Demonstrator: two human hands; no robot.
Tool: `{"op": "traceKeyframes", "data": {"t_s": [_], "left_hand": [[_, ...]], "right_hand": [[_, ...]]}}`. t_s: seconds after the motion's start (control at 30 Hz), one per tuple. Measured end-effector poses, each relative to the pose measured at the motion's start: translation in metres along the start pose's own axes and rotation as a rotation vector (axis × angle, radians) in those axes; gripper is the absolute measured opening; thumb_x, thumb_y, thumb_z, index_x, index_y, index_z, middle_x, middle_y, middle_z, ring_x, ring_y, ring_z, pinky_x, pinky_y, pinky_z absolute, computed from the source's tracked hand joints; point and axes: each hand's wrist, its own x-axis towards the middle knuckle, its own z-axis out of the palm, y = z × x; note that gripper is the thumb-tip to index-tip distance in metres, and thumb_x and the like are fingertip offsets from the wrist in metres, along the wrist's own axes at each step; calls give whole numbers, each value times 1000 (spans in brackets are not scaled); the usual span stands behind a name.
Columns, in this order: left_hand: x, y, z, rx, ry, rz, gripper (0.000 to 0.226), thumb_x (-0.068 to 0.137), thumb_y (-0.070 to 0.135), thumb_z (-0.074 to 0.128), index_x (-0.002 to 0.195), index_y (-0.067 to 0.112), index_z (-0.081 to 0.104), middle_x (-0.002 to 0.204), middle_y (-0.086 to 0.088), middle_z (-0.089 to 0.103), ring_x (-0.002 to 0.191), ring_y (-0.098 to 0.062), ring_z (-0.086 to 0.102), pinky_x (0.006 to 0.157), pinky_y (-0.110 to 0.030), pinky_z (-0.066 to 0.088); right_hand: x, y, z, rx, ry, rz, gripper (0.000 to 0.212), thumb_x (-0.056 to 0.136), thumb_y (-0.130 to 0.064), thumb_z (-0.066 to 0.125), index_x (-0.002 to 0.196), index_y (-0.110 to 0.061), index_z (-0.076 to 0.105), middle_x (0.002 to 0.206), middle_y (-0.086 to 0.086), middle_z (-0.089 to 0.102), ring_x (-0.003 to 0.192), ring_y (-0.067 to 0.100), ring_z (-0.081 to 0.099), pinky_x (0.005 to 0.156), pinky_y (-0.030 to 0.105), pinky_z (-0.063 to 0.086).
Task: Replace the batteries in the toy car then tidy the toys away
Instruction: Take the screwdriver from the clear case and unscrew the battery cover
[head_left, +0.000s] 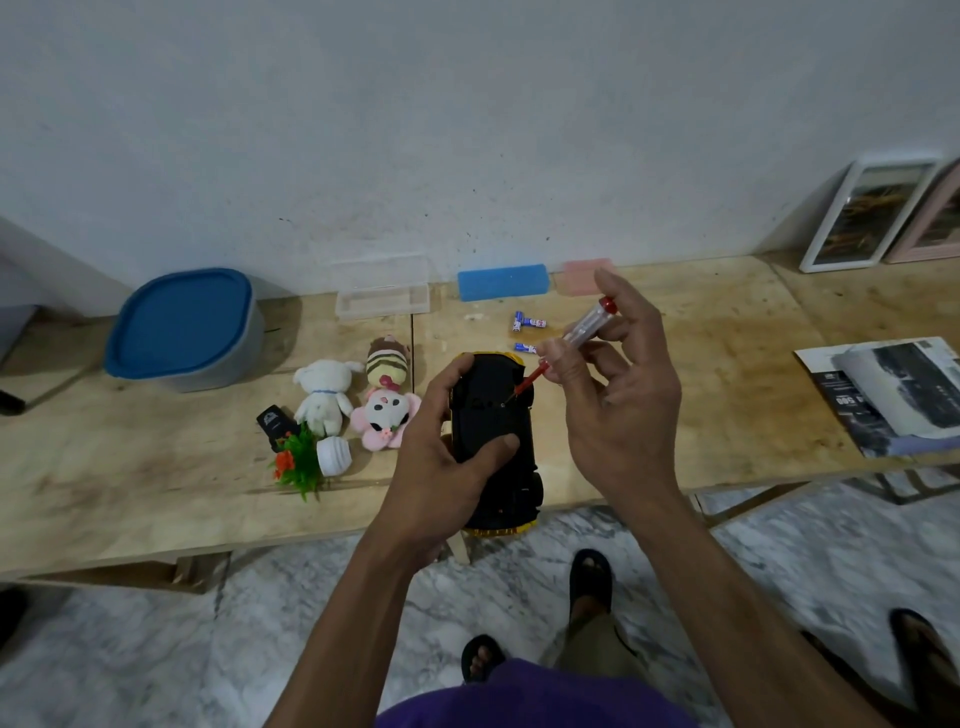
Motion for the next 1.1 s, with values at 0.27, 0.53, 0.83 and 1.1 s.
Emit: {"op": "traceKeyframes", "data": {"t_s": [0.27, 0.53, 0.83, 1.1], "left_hand": [[-3, 1, 2, 17, 3, -9, 75, 86, -6, 71, 145, 33, 43, 117, 27, 64, 96, -6, 72, 76, -28, 61], [-6, 1, 4, 19, 10, -10, 76, 86, -6, 72, 145, 32, 43, 125, 16, 61, 94, -2, 71, 74, -27, 61], [-11, 1, 2, -19, -16, -5, 82, 81, -9, 75, 145, 33, 43, 135, 3, 55, 100, -1, 70, 75, -24, 59], [-11, 6, 4, -44, -33, 14, 84, 80, -13, 74, 145, 30, 42, 134, 7, 54, 97, 2, 70, 72, -22, 59]], "right_hand": [[-2, 0, -3, -83, -28, -136, 54, 94, -16, 68, 143, -23, 45, 118, 0, 62, 99, 22, 71, 81, 36, 62], [-2, -5, -9, -132, -147, -172, 54, 96, -12, 66, 145, -19, 43, 122, 7, 68, 107, 11, 68, 78, 25, 60], [5, -16, -11, -129, -211, -187, 58, 91, -14, 73, 143, -20, 48, 113, -2, 65, 96, 7, 66, 74, 20, 59], [10, -20, -11, -146, -223, -178, 57, 93, -15, 71, 143, -23, 47, 117, -2, 66, 97, 12, 70, 74, 30, 61]]}}
